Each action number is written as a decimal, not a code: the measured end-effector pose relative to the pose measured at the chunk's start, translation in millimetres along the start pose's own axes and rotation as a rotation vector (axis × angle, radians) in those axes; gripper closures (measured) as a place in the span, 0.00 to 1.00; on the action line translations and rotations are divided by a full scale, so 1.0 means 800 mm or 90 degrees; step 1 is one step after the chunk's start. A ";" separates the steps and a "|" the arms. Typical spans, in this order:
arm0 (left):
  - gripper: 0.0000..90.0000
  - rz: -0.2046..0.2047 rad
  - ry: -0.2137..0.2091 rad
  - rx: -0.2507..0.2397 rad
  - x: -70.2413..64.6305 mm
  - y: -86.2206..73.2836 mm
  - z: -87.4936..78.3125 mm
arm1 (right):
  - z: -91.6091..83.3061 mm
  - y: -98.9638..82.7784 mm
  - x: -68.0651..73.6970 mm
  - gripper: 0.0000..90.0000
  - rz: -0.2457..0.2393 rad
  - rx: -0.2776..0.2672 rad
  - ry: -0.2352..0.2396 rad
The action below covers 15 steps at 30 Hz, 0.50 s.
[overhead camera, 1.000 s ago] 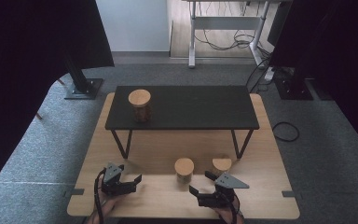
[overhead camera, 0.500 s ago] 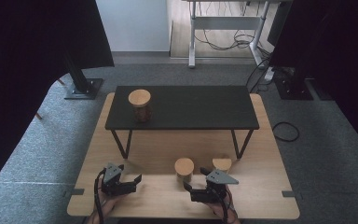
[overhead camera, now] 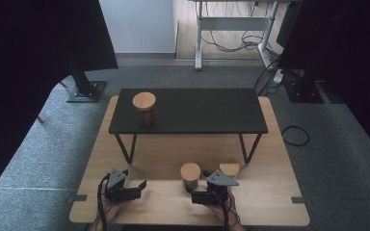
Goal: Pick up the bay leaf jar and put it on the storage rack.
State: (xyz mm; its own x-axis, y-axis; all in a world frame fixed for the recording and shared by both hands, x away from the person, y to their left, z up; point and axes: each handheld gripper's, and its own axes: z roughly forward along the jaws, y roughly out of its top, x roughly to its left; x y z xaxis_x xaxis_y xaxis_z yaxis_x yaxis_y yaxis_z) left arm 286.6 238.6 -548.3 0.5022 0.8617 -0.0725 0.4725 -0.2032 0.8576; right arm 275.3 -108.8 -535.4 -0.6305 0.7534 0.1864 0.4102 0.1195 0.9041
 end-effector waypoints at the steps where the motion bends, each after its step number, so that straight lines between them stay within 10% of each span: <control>1: 0.09 -0.002 0.000 0.000 0.000 0.000 0.000 | 0.001 0.001 0.000 0.12 -0.002 0.000 0.000; 15: 0.09 -0.002 -0.002 0.001 0.001 0.000 0.000 | 0.014 0.004 0.002 0.13 -0.014 0.017 -0.013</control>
State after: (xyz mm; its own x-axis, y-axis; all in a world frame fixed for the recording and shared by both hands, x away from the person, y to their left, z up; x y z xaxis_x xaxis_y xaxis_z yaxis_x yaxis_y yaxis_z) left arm 287.0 238.9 -548.4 0.5025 0.8612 -0.0764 0.4752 -0.2013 0.8565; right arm 283.2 -99.8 -536.8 -0.6263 0.7633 0.1586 0.4139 0.1531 0.8974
